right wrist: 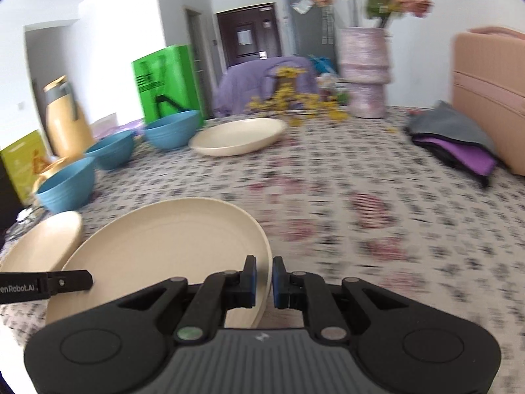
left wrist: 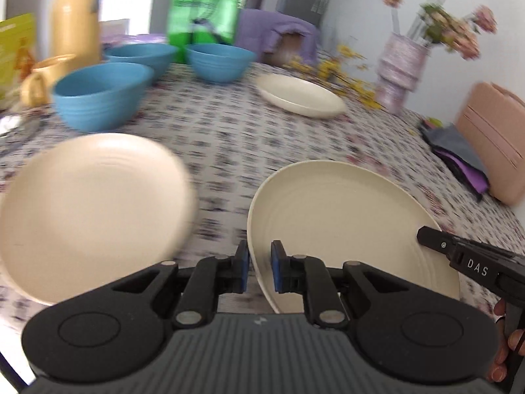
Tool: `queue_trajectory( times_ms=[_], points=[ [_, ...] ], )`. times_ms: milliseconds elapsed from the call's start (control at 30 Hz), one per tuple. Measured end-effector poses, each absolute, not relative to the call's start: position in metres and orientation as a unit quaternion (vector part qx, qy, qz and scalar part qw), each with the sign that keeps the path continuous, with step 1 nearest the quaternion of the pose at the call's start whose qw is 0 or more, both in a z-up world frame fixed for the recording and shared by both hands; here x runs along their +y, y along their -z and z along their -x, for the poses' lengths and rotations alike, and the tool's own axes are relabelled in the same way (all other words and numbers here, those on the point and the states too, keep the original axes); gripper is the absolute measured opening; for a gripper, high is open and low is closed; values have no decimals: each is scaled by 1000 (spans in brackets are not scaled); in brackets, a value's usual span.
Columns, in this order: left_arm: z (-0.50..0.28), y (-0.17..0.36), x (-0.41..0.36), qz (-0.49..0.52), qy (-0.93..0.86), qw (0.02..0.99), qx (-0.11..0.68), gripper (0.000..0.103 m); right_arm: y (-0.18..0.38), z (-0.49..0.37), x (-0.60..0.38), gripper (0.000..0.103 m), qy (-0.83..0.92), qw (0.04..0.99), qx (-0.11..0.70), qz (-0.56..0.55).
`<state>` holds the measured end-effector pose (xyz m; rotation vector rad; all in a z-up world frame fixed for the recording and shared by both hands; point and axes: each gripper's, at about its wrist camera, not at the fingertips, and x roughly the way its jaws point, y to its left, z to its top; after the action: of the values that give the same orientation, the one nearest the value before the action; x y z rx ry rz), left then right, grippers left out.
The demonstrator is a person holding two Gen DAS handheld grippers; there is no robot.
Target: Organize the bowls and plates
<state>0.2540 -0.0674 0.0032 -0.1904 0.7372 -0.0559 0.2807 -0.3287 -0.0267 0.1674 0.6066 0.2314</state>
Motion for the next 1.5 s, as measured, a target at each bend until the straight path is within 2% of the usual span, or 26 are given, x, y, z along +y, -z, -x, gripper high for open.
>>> queue_trajectory(
  times_ms=[300, 600, 1033, 1200, 1300, 1333, 1367, 1400, 1467, 1500],
  points=[
    [-238, -23, 39, 129, -46, 937, 323, 13, 6, -300, -221, 11, -191, 939, 282, -57],
    [-236, -16, 120, 155, -110, 929, 317, 13, 0, -315, -128, 11, -250, 924, 290, -7],
    [-242, -4, 138, 141, -100, 929, 326, 16, 4, -318, -92, 13, -230, 930, 282, 52],
    [-242, -4, 136, 139, -99, 931, 322, 20, 5, -314, -92, 20, -232, 930, 279, 57],
    [-239, -8, 132, 132, -100, 935, 313, 32, 4, -312, -96, 23, -236, 930, 278, 49],
    [-236, -11, 129, 124, -102, 938, 307, 41, 3, -311, -98, 25, -238, 930, 277, 46],
    [-234, -14, 125, 111, -102, 943, 297, 51, 2, -310, -101, 31, -239, 931, 274, 41],
    [-229, -18, 120, 94, -101, 949, 282, 56, 0, -308, -104, 37, -239, 932, 270, 35],
    [-219, -26, 106, 58, -95, 962, 250, 76, -4, -302, -115, 64, -237, 936, 259, 22],
    [-215, -28, 99, 46, -90, 966, 239, 79, -6, -298, -122, 69, -234, 939, 253, 16]
  ],
)
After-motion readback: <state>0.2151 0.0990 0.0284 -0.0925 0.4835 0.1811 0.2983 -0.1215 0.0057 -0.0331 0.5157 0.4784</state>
